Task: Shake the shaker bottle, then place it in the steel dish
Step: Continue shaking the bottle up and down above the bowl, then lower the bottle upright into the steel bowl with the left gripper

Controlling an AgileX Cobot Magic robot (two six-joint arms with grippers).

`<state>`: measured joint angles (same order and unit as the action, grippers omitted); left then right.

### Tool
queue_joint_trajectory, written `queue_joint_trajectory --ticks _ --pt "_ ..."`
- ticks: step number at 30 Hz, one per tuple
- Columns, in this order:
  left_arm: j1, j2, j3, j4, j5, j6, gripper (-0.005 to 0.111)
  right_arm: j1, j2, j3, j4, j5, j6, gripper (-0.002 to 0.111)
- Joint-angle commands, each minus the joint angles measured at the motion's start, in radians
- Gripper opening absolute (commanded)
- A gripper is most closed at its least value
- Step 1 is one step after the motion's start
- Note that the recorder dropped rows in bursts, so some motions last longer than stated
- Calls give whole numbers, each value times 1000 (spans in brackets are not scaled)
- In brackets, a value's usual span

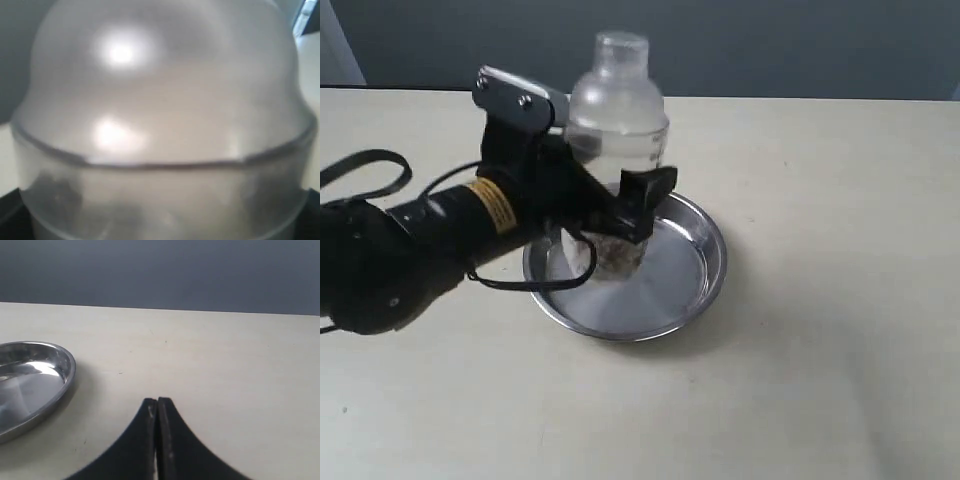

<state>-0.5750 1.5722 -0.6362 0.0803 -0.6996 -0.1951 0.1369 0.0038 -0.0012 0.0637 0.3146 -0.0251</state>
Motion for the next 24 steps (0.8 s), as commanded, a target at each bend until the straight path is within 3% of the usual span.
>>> queue_joint_trajectory --ticks 1,12,17,24 --pt "-4 -65 -44 24 -183 9 0 4 -4 1 -2 -9 -1 -1" --pt "-4 -2 -44 -25 -228 46 0 4 -4 1 -2 -9 -1 -1" --pt "-4 54 -14 -59 -350 48 0 4 -4 1 -2 -9 -1 -1" --pt "-4 125 -11 -73 -383 48 0 4 -4 1 -2 -9 -1 -1"
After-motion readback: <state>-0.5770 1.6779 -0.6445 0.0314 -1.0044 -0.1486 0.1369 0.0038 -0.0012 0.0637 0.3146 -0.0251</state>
